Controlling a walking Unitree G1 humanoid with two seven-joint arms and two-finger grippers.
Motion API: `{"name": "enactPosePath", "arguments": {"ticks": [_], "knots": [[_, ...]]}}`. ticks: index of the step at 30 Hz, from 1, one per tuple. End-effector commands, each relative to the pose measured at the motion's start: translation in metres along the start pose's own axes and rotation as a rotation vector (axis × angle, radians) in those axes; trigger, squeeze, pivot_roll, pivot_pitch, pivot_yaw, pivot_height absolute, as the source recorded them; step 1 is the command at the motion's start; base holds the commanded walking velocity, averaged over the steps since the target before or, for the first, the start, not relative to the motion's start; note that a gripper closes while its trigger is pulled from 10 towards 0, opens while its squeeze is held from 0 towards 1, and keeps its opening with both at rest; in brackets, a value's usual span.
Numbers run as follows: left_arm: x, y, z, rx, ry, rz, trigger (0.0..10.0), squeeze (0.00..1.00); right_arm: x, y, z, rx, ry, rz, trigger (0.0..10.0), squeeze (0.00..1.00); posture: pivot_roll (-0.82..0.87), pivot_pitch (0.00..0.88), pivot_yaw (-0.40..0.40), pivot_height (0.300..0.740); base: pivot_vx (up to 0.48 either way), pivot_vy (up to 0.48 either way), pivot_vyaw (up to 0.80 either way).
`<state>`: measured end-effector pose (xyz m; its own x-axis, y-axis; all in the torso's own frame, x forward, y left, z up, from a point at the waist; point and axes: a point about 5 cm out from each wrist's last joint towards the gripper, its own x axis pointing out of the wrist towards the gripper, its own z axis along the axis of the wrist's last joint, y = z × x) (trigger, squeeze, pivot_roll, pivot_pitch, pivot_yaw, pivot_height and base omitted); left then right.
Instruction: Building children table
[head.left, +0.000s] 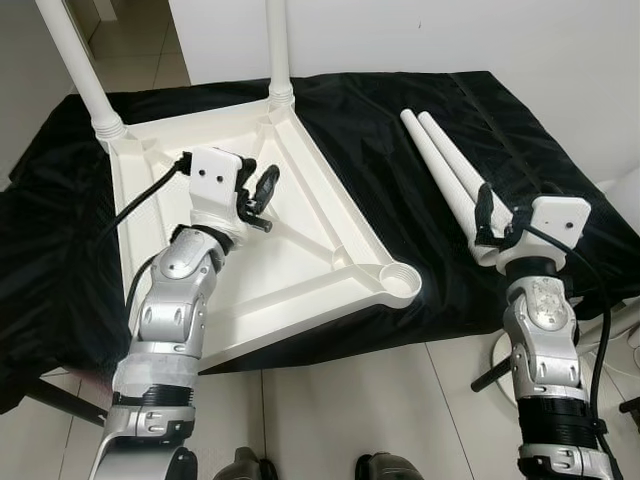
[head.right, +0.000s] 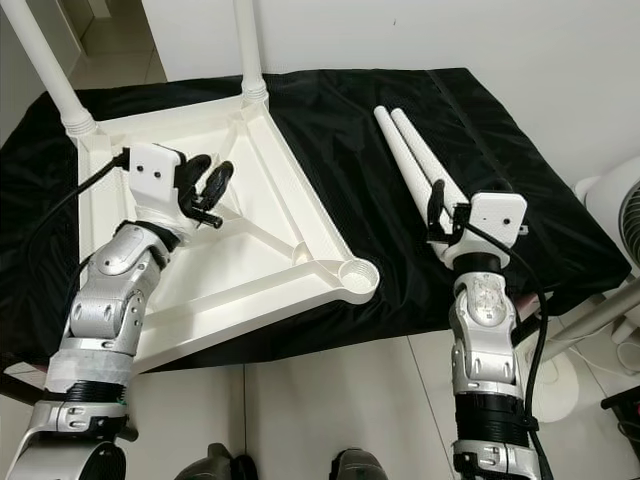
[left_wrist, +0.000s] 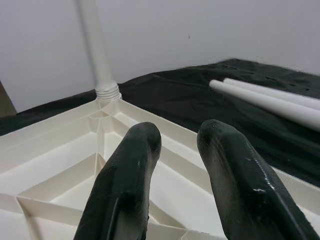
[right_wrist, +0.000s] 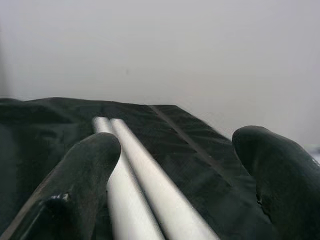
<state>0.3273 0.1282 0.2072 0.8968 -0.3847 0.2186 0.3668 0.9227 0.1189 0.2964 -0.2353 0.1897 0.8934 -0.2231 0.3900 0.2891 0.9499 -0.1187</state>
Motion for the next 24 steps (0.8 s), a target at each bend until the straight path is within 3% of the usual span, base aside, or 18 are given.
{"name": "enactPosePath", "arguments": {"ticks": [1,5,11,19,24], "knots": [[-0.002,-0.001,-0.001,0.028,0.019,-0.017,10.0,0.00,-0.002,-0.008,-0.008,-0.013,0.042,-0.049,10.0,0.00,-0.18,0.054,0.077,0.740,0.000,0.000,0.00],[-0.004,-0.002,-0.004,0.039,0.049,-0.010,10.0,0.00,-0.003,-0.019,-0.018,-0.026,0.100,-0.142,10.0,0.00,-0.16,0.065,0.062,0.740,0.000,0.000,0.00],[-0.007,-0.002,-0.007,0.041,0.068,-0.003,10.0,0.00,-0.003,-0.021,-0.024,-0.015,0.140,-0.162,10.0,0.00,-0.16,0.066,0.059,0.740,0.000,0.000,0.00],[-0.011,-0.001,-0.009,0.057,0.089,0.005,10.0,0.00,-0.003,-0.008,-0.037,0.077,0.225,-0.027,10.0,0.00,-0.14,0.083,0.060,0.740,0.000,0.000,0.00],[-0.010,0.000,-0.010,0.071,0.110,0.020,10.0,0.00,0.008,-0.006,-0.040,0.105,0.256,0.083,10.0,0.00,-0.14,0.089,0.060,0.740,0.000,0.000,0.00]]}}
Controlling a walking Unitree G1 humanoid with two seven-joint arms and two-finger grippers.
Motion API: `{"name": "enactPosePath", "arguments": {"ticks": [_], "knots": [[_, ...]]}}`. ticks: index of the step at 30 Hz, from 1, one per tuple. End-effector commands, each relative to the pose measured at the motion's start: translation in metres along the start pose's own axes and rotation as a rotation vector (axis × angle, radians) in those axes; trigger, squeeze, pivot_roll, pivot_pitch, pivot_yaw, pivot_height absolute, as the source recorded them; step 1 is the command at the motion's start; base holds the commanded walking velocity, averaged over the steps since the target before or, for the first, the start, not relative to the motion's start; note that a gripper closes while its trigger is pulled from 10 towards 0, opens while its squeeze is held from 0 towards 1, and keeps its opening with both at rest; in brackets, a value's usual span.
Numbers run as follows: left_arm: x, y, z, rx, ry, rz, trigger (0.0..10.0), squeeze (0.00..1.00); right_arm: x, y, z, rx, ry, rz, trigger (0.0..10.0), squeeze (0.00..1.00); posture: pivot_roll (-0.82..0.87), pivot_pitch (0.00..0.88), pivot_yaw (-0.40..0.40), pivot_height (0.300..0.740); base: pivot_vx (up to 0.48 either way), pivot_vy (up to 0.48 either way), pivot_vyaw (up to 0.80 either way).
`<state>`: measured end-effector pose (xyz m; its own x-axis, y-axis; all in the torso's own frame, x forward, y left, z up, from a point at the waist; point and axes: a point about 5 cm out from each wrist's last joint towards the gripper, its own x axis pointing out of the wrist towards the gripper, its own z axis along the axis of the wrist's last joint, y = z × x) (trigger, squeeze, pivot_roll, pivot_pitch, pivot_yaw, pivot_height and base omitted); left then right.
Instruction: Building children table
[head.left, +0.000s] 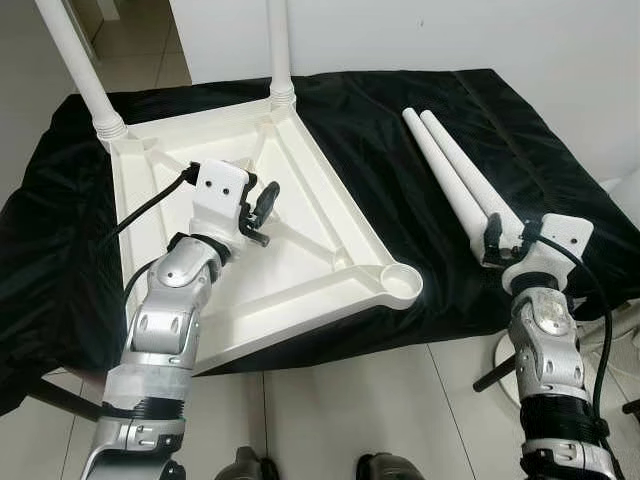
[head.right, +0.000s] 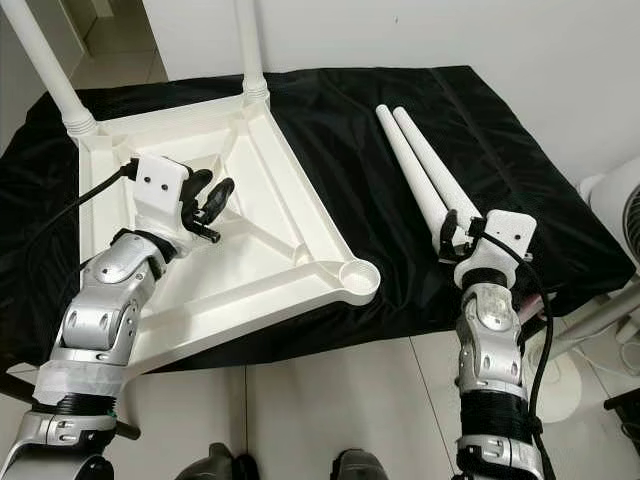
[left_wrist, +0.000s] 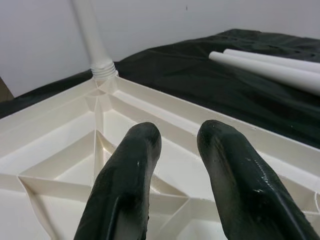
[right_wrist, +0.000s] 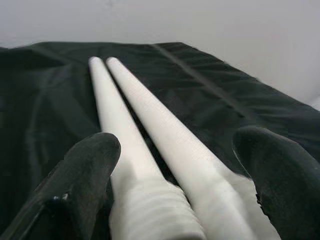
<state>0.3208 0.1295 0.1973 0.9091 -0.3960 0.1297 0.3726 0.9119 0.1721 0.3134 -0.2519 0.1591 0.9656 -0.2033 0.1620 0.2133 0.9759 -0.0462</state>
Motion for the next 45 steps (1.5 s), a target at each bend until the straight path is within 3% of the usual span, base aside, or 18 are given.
{"name": "enactPosePath", "arguments": {"ticks": [1,7,18,29,45], "knots": [[-0.001,0.003,-0.002,0.018,0.023,0.039,10.0,0.00,0.002,0.001,-0.003,0.010,0.023,0.026,10.0,0.00,-0.14,0.089,0.060,0.740,0.000,0.000,0.00],[-0.002,0.002,-0.003,0.025,0.035,0.045,10.0,0.00,0.013,0.001,-0.004,0.000,0.075,0.104,10.0,0.00,-0.13,0.082,0.046,0.740,0.000,0.000,0.00],[-0.005,0.002,-0.001,0.038,0.036,0.057,10.0,0.00,0.009,0.000,-0.026,-0.033,0.211,0.214,10.0,0.00,-0.11,0.063,0.024,0.740,0.000,0.000,0.00],[-0.005,0.000,-0.001,0.044,0.034,0.047,10.0,0.00,0.006,0.000,-0.038,-0.051,0.254,0.250,10.0,0.00,-0.11,0.046,0.024,0.740,0.000,0.000,0.00],[-0.003,-0.002,-0.001,0.048,0.034,0.041,10.0,0.00,0.023,0.012,-0.036,-0.037,0.259,0.274,10.0,0.00,-0.11,0.030,0.016,0.740,0.000,0.000,0.00]]}}
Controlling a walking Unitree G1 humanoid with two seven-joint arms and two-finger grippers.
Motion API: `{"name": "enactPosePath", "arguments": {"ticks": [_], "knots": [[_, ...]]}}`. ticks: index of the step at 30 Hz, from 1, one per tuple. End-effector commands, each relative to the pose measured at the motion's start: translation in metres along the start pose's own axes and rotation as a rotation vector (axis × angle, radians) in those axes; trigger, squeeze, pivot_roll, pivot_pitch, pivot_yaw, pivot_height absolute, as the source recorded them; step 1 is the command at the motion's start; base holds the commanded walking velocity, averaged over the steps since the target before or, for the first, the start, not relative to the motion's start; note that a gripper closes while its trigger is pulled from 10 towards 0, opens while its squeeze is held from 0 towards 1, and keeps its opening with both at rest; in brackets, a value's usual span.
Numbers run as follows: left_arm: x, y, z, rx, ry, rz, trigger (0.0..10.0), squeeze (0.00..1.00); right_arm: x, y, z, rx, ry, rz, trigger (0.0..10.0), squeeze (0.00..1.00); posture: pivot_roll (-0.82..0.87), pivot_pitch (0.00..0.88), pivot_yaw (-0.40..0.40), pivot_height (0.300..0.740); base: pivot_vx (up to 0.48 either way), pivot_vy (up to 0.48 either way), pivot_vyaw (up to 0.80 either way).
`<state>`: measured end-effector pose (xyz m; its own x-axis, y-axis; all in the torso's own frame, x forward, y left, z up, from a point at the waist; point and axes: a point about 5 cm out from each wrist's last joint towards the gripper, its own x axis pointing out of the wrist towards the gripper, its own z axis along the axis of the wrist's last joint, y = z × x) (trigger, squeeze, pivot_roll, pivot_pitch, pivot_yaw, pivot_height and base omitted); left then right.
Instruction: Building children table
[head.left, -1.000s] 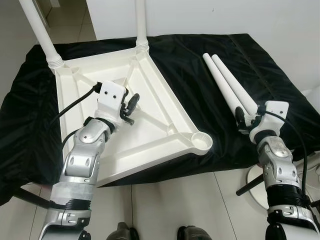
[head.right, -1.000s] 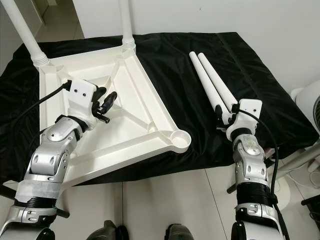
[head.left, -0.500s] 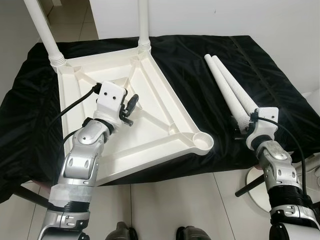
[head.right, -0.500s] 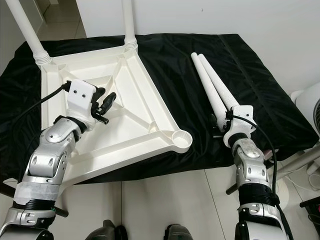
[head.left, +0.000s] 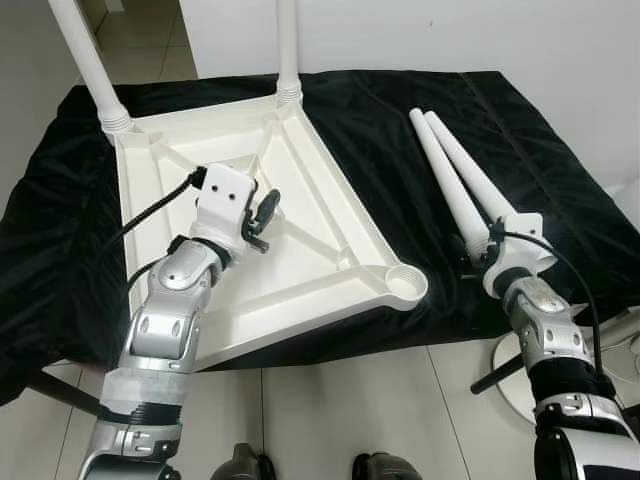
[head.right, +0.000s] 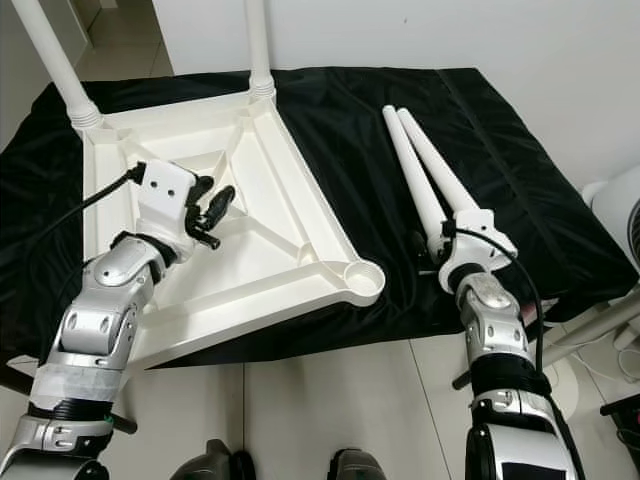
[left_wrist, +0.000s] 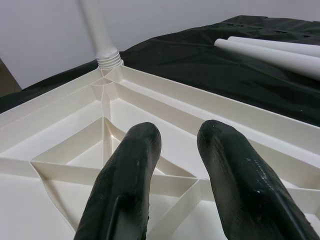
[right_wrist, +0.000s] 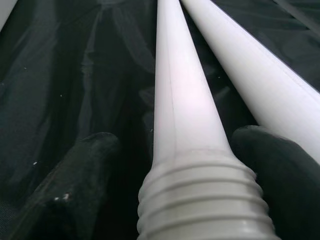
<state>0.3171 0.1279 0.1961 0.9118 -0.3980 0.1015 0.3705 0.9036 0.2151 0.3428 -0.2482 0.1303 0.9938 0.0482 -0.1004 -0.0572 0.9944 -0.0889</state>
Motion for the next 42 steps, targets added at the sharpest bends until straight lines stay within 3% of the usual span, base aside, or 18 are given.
{"name": "enactPosePath", "arguments": {"ticks": [1,2,4,11,12,17,18,21,22,31,32,33,36,37,38,40,41,42], "knots": [[0.000,0.001,-0.001,0.003,0.007,0.047,10.0,0.00,0.001,0.001,-0.003,-0.001,0.016,0.000,10.0,0.00,-0.11,0.030,0.016,0.740,0.000,0.000,0.00],[0.000,0.001,0.000,0.006,0.005,0.048,10.0,0.00,0.003,0.002,-0.006,0.028,0.041,-0.002,3.1,0.00,-0.11,0.028,0.015,0.740,0.000,0.000,0.00],[0.000,0.003,0.000,0.012,0.003,0.053,10.0,0.00,0.004,0.003,-0.011,0.052,0.085,0.000,0.0,0.00,-0.10,0.027,0.009,0.740,0.000,0.000,0.00],[-0.002,0.005,0.001,0.016,0.001,0.067,10.0,0.00,-0.001,0.004,-0.034,0.048,0.204,0.005,0.0,0.00,-0.10,0.027,0.001,0.740,0.000,0.000,0.00],[-0.002,0.005,0.001,0.016,0.000,0.069,10.0,0.00,-0.002,0.006,-0.038,0.057,0.216,0.008,10.0,0.00,-0.10,0.031,-0.001,0.740,0.000,0.000,0.00],[-0.003,0.005,0.001,0.015,0.002,0.073,10.0,0.00,-0.006,0.012,-0.047,0.090,0.232,0.020,10.0,0.00,-0.10,0.033,-0.002,0.740,0.000,0.000,0.00],[-0.003,0.005,0.000,0.014,0.003,0.074,10.0,0.00,-0.006,0.013,-0.046,0.083,0.225,0.023,10.0,1.00,-0.10,0.035,0.002,0.740,0.000,0.000,0.00],[-0.003,0.004,0.001,0.013,0.003,0.072,10.0,0.00,-0.005,0.013,-0.046,0.075,0.219,0.020,10.0,0.68,-0.10,0.035,0.003,0.740,0.000,0.000,0.00],[-0.003,0.004,0.001,0.012,0.003,0.070,10.0,0.00,-0.004,0.013,-0.044,0.062,0.208,0.014,10.0,0.00,-0.10,0.035,0.003,0.740,0.000,0.000,0.00],[-0.003,0.004,0.001,0.012,0.004,0.065,10.0,0.00,-0.004,0.009,-0.041,0.048,0.189,-0.003,8.6,0.00,-0.10,0.042,0.010,0.740,0.000,0.000,0.00],[-0.003,0.004,0.001,0.013,0.005,0.065,10.0,0.00,-0.004,0.009,-0.041,0.047,0.181,-0.003,0.0,0.00,-0.10,0.042,0.012,0.740,0.000,0.000,0.00],[-0.003,0.004,0.001,0.013,0.006,0.065,10.0,0.00,-0.004,0.009,-0.041,0.054,0.175,0.002,2.0,0.00,-0.10,0.044,0.013,0.740,0.000,0.000,0.00],[-0.003,0.004,0.001,0.013,0.007,0.064,10.0,0.00,-0.005,0.010,-0.041,0.048,0.166,0.008,0.0,0.00,-0.10,0.044,0.013,0.740,0.000,0.000,0.00],[-0.003,0.004,0.001,0.012,0.008,0.063,10.0,0.00,-0.005,0.010,-0.041,0.046,0.168,-0.002,10.0,0.00,-0.10,0.044,0.017,0.740,0.000,0.000,0.00],[-0.003,0.004,0.001,0.012,0.008,0.063,10.0,0.00,-0.005,0.010,-0.041,0.046,0.168,-0.002,10.0,0.00,-0.10,0.044,0.017,0.740,0.000,0.000,0.00],[-0.002,0.004,0.001,0.013,0.009,0.063,10.0,0.00,-0.004,0.011,-0.041,0.047,0.168,-0.002,8.7,0.00,-0.10,0.044,0.019,0.740,0.000,0.000,0.00],[-0.002,0.004,0.001,0.013,0.008,0.061,10.0,0.00,-0.004,0.012,-0.041,0.049,0.166,-0.002,0.0,0.00,-0.10,0.044,0.019,0.740,0.000,0.000,0.00],[-0.002,0.004,0.001,0.013,0.008,0.061,10.0,0.00,-0.004,0.012,-0.041,0.049,0.166,-0.002,0.0,0.00,-0.10,0.044,0.019,0.740,0.000,0.000,0.00]]}}
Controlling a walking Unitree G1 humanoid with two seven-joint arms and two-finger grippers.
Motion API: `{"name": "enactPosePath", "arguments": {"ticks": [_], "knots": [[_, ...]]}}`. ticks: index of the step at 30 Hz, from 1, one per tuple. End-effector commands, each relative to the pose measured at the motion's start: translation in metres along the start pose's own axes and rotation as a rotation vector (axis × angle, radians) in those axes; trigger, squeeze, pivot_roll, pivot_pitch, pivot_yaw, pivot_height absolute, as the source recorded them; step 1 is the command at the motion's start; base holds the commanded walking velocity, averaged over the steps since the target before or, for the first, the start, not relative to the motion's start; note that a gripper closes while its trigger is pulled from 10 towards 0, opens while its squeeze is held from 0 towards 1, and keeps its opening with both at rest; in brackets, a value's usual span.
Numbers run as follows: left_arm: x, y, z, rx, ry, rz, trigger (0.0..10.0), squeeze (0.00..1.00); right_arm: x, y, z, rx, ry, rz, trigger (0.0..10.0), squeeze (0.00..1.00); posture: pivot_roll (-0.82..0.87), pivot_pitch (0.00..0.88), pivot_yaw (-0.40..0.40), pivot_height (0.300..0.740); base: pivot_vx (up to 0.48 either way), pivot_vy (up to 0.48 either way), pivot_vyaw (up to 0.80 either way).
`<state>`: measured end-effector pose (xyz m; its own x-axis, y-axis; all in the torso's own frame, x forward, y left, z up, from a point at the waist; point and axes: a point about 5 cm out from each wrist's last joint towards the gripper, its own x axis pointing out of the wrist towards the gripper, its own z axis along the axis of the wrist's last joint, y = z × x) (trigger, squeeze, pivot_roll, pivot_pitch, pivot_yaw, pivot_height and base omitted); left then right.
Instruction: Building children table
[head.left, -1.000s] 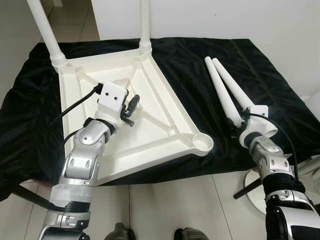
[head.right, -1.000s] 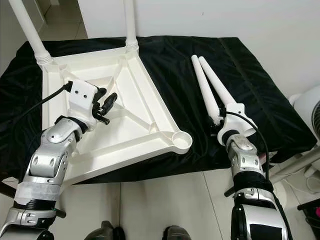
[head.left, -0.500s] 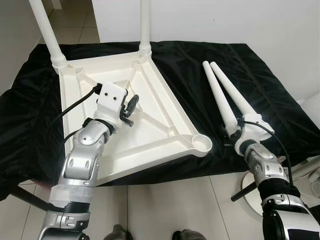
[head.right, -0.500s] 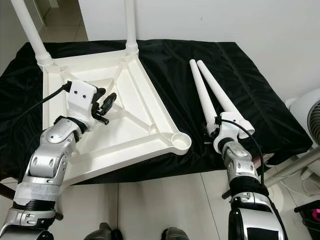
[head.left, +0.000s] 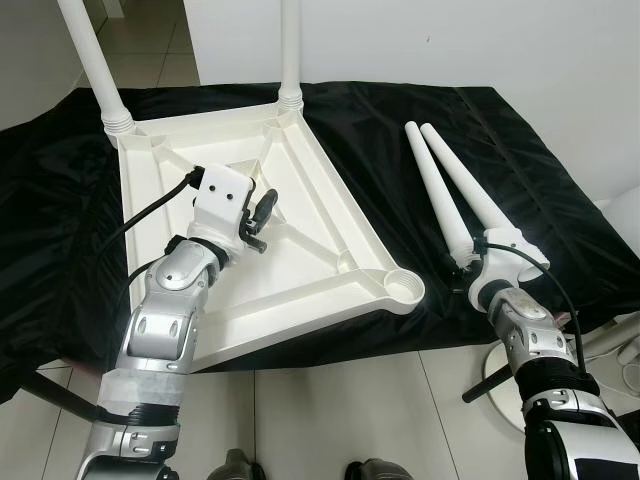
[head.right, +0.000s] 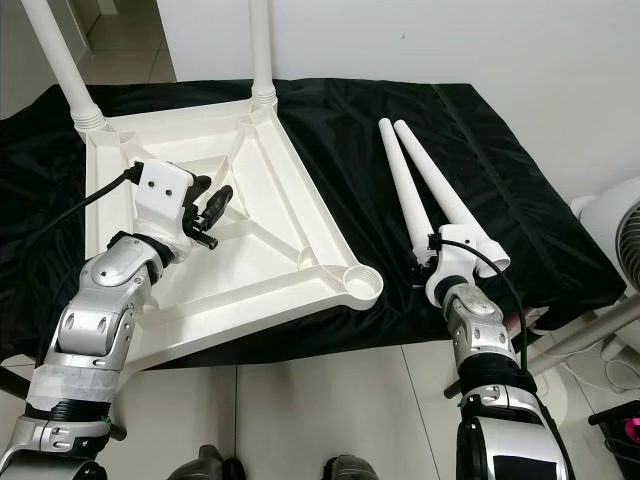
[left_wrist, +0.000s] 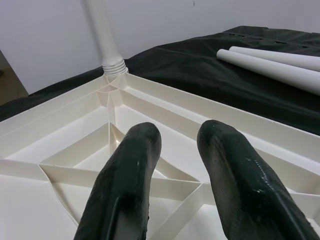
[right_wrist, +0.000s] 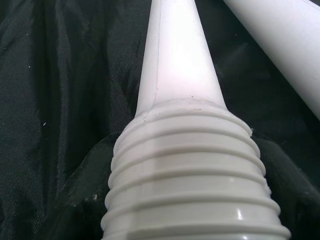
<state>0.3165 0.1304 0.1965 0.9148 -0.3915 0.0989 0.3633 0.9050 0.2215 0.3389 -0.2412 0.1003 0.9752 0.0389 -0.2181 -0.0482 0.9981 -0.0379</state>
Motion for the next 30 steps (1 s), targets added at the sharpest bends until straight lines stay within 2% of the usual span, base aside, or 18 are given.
{"name": "enactPosePath", "arguments": {"ticks": [1,7,8,10,11,12,15,21,30], "knots": [[-0.001,0.002,0.001,0.006,0.003,0.053,10.0,0.00,-0.003,0.002,-0.012,-0.003,0.040,-0.002,0.0,0.00,-0.10,0.045,0.022,0.740,0.000,0.000,0.00],[0.000,0.002,0.001,0.006,0.002,0.049,10.0,0.00,-0.003,0.002,-0.011,-0.002,0.021,-0.009,0.0,0.00,-0.10,0.045,0.022,0.740,0.000,0.000,0.00],[0.000,0.001,0.002,0.006,-0.001,0.046,10.0,0.00,-0.003,0.000,-0.006,-0.025,-0.025,-0.040,10.0,0.00,-0.10,0.046,0.023,0.740,0.000,0.000,0.00],[0.001,0.000,0.003,0.005,-0.007,0.035,10.0,0.00,-0.005,0.001,0.009,-0.057,-0.147,-0.075,10.0,0.00,-0.11,0.053,0.026,0.740,0.000,0.000,0.00],[0.001,0.000,0.003,0.005,-0.007,0.035,10.0,0.00,-0.005,0.001,0.009,-0.057,-0.147,-0.075,10.0,0.00,-0.11,0.053,0.026,0.740,0.000,0.000,0.00],[0.001,0.000,0.003,0.005,-0.009,0.030,10.0,0.00,-0.006,0.002,0.015,-0.067,-0.201,-0.085,10.0,0.00,-0.11,0.055,0.027,0.740,0.000,0.000,0.00],[0.001,0.000,0.004,-0.002,-0.012,0.017,10.0,0.00,-0.008,0.004,0.022,-0.063,-0.266,-0.095,10.0,0.00,-0.12,0.054,0.029,0.740,0.000,0.000,0.00],[0.003,0.001,0.005,-0.016,-0.019,0.002,10.0,0.00,-0.012,0.005,0.029,-0.060,-0.341,-0.118,10.0,0.00,-0.13,0.055,0.037,0.740,0.000,0.000,0.00],[0.005,-0.002,0.008,-0.056,-0.035,-0.044,10.0,0.00,-0.015,0.010,0.034,-0.055,-0.394,-0.058,10.0,0.00,-0.19,0.067,0.025,0.740,0.000,0.000,0.00]]}}
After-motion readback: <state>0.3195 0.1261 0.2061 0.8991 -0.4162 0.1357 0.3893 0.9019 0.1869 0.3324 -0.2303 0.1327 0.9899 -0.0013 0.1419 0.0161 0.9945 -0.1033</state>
